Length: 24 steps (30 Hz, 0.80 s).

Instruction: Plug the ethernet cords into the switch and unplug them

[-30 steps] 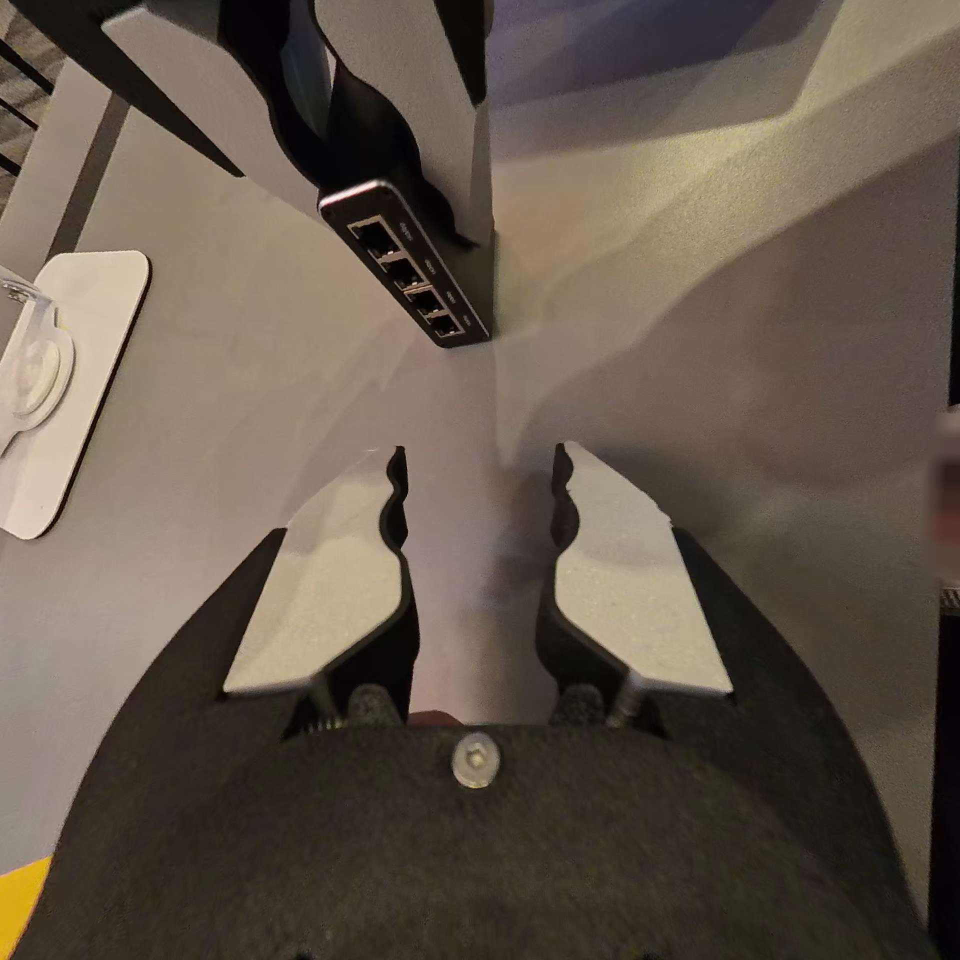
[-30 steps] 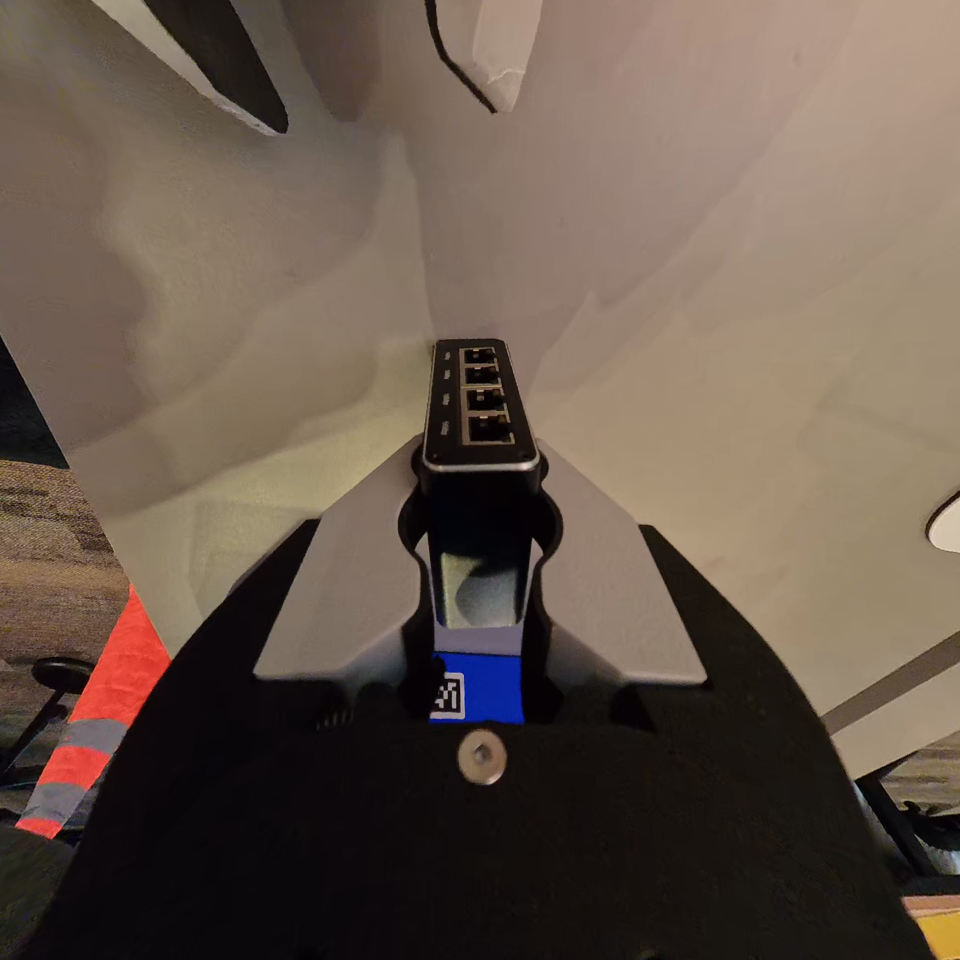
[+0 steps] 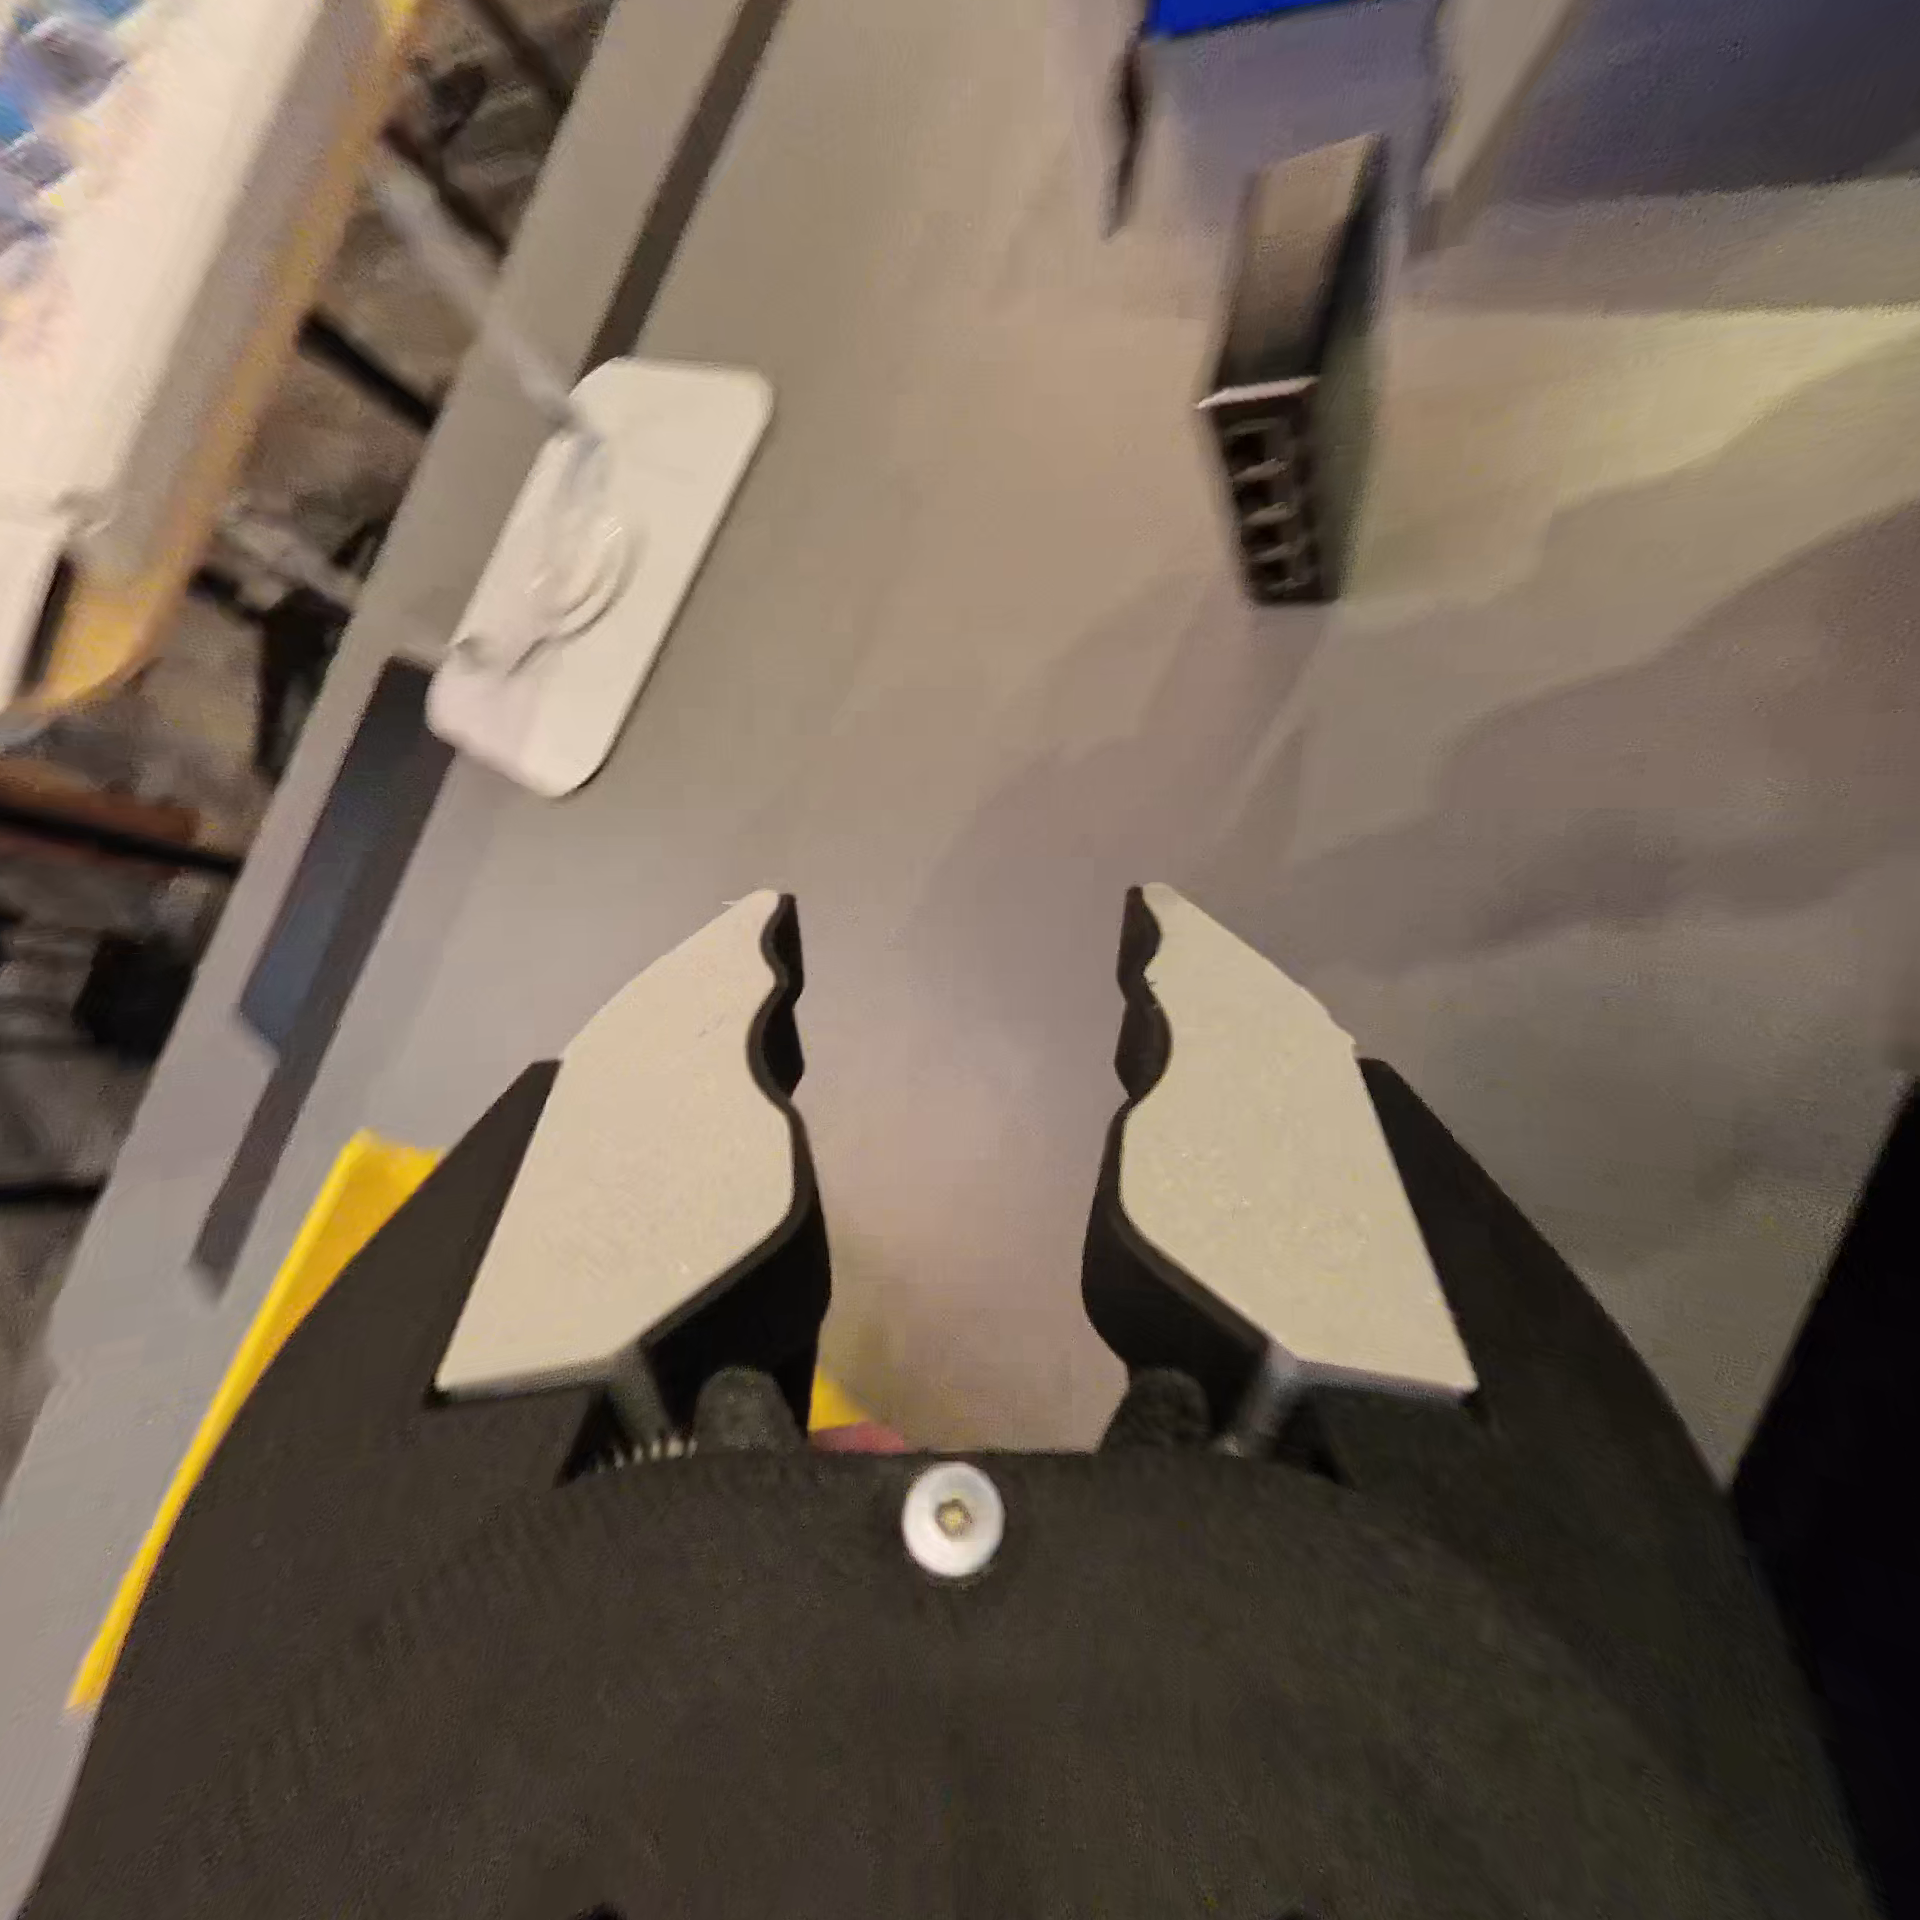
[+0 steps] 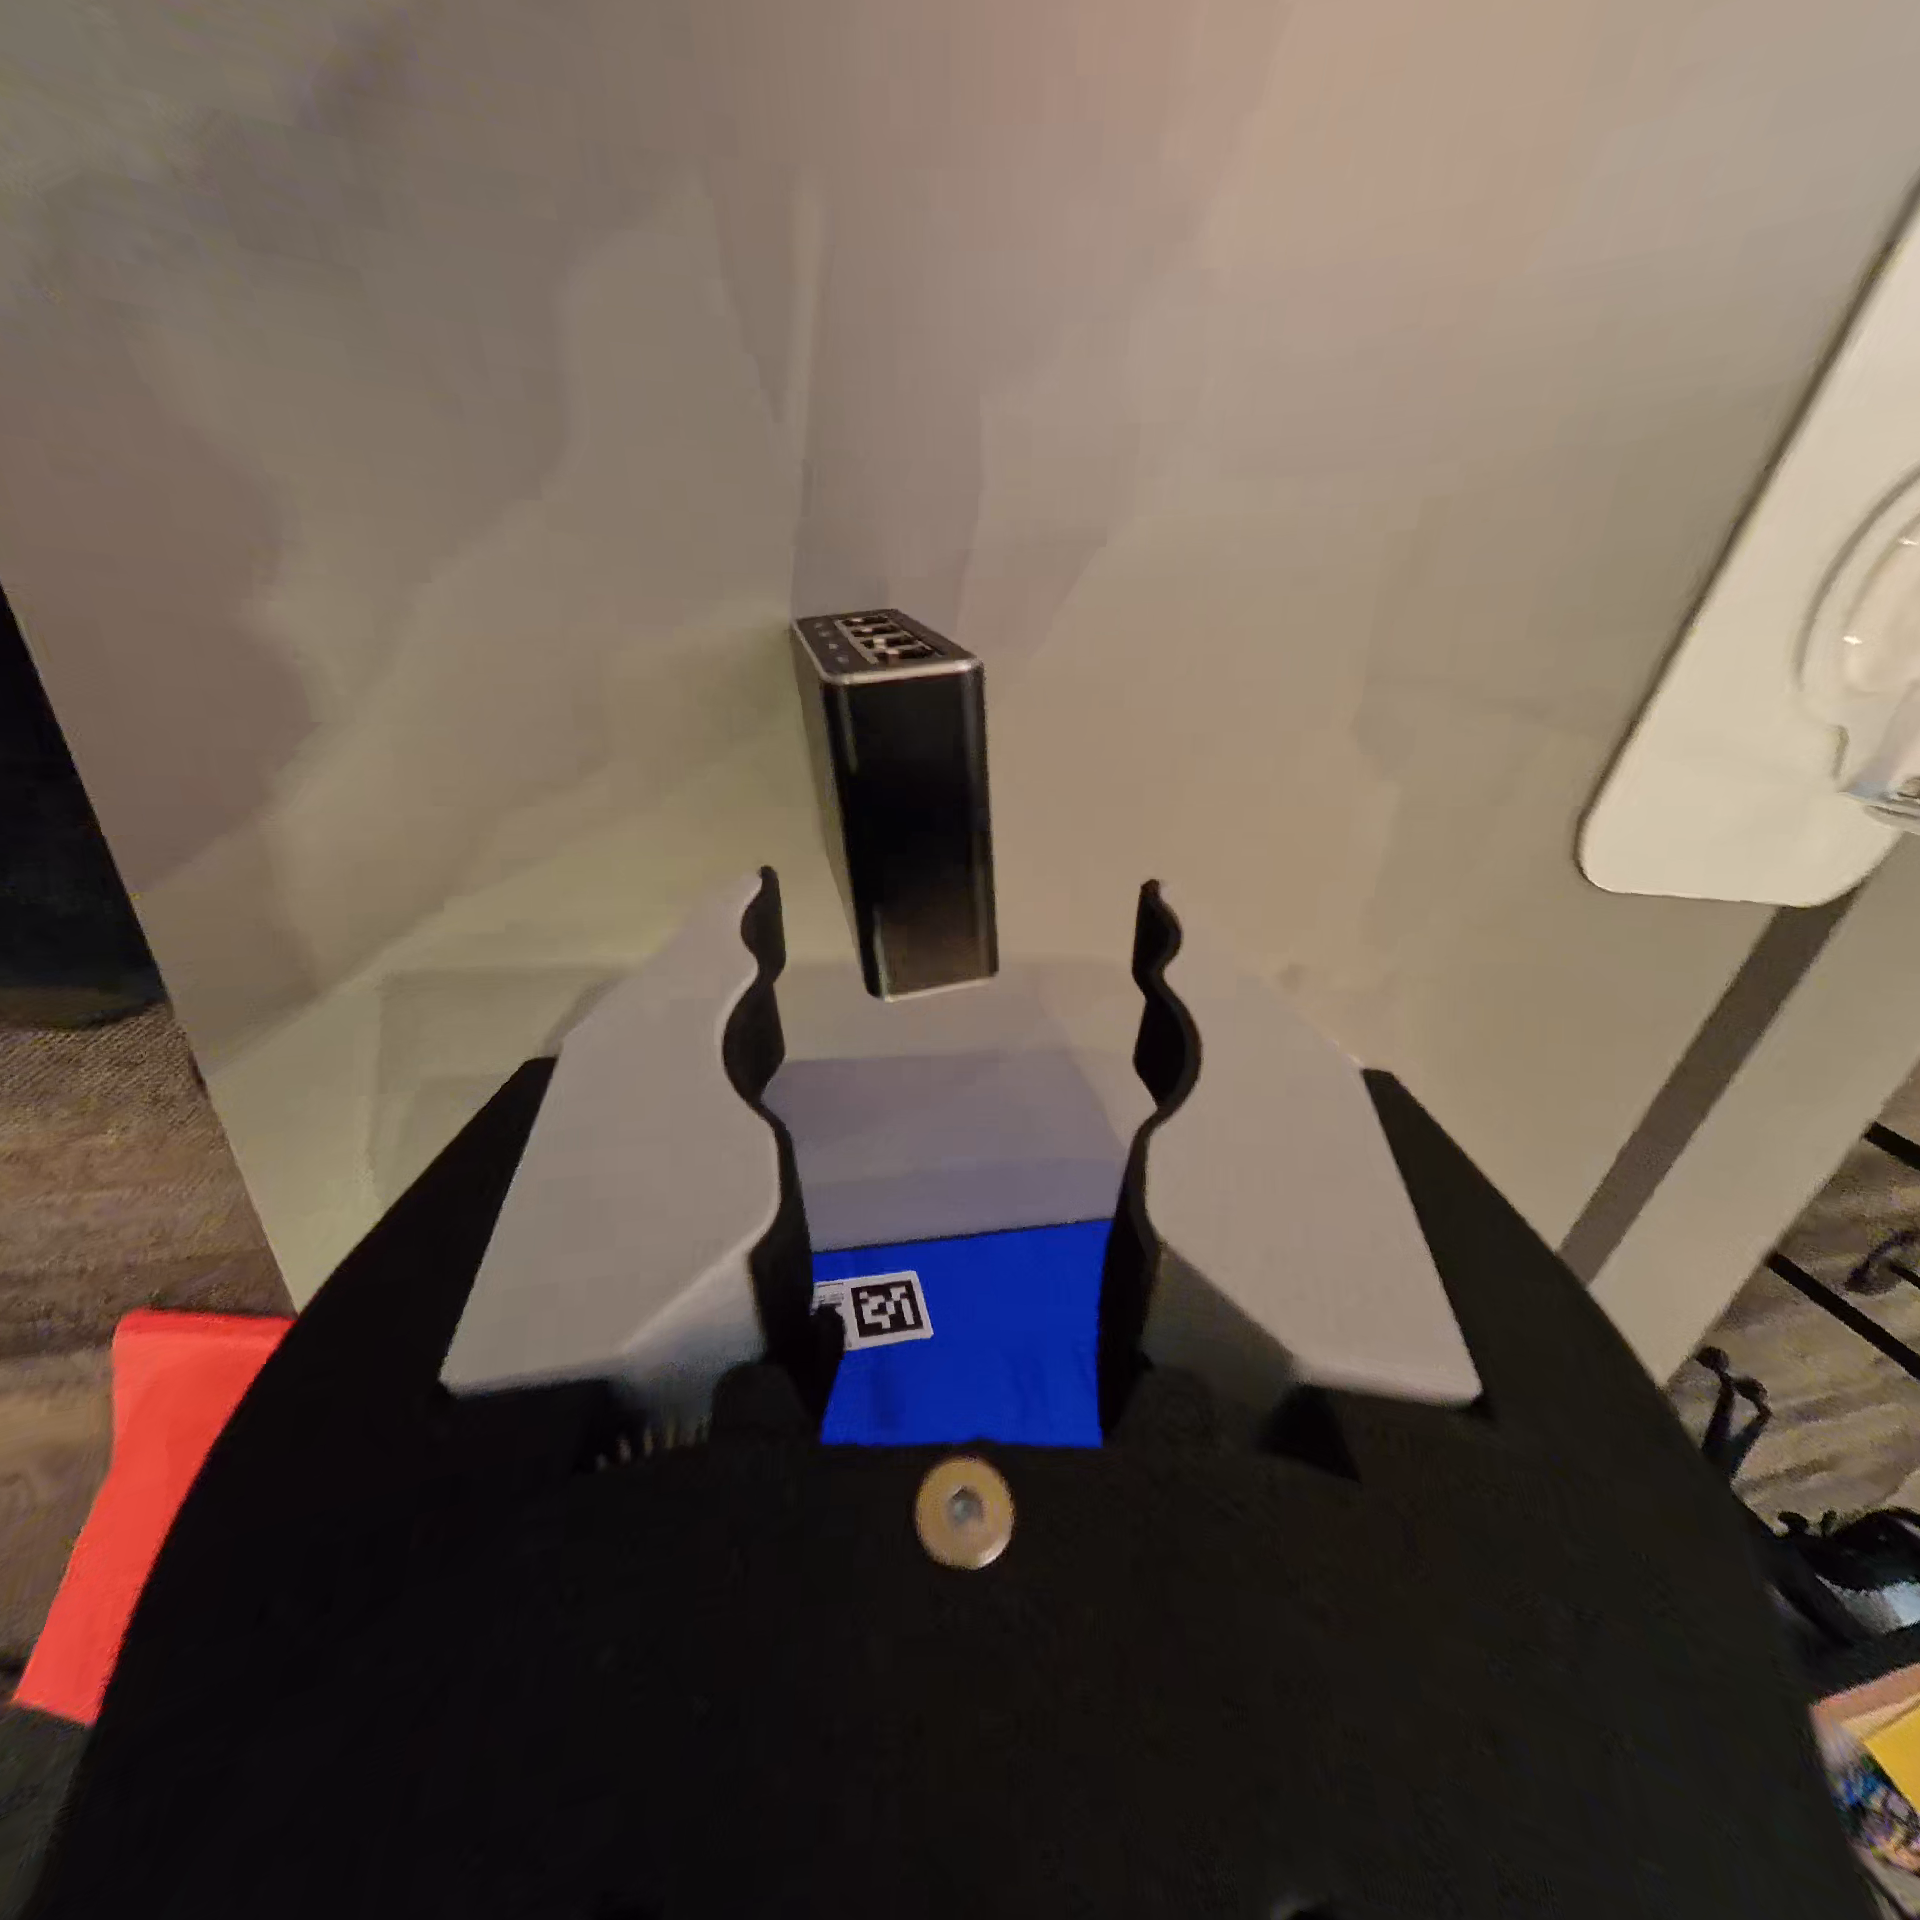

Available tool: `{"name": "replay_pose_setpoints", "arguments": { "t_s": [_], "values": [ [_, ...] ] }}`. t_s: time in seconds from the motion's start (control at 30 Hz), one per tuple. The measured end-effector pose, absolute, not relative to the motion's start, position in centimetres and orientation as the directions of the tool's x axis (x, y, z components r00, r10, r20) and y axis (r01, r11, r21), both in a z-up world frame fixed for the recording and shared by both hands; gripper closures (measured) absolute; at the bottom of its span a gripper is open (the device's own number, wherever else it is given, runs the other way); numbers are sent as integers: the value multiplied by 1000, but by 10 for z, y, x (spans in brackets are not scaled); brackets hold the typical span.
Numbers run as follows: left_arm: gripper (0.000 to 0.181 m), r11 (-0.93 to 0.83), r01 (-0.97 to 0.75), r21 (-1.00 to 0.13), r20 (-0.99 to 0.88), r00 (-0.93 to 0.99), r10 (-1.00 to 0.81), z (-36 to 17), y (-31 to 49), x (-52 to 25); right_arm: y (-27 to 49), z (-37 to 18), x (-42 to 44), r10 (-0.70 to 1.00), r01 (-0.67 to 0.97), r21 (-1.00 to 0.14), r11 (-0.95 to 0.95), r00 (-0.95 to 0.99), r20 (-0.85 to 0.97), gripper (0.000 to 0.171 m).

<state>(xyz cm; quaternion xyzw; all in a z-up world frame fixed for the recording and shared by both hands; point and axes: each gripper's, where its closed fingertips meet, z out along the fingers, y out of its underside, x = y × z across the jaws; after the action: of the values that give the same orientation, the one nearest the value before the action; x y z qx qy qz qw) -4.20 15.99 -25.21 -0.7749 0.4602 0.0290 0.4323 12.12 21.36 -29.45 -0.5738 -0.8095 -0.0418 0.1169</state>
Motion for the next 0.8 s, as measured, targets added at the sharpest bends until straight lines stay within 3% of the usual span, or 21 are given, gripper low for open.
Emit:
{"name": "replay_pose_setpoints", "arguments": {
  "t_s": [0.17, 0.33, 0.5, 0.57, 0.67, 0.8],
  "values": [
    [118, -447, -663, -601, -456, 743, -490, -231, 170, -162, 219, -256, 118, 900, 934, -177, 310, -229, 370, 111],
    [115, -633, -513, -580, -342, 858, -383, -254, 177, -231, 216, -228, 107, 871, 910, -255, 327, -186, 455, 118],
    [129, -757, -391, -524, -203, 920, -335, -296, 185, -253, 207, -223, 99, 868, 887, -310, 341, -171, 465, 121],
    [134, -780, -388, -491, -202, 922, -332, -306, 184, -256, 205, -224, 99, 868, 884, -313, 346, -176, 463, 121],
    [161, -790, -382, -479, -170, 924, -343, -308, 181, -253, 204, -224, 97, 868, 878, -326, 351, -174, 465, 122],
    [169, -787, -406, -464, -202, 914, -352, -308, 180, -254, 204, -226, 95, 866, 872, -332, 360, -180, 466, 123]
  ]
}}
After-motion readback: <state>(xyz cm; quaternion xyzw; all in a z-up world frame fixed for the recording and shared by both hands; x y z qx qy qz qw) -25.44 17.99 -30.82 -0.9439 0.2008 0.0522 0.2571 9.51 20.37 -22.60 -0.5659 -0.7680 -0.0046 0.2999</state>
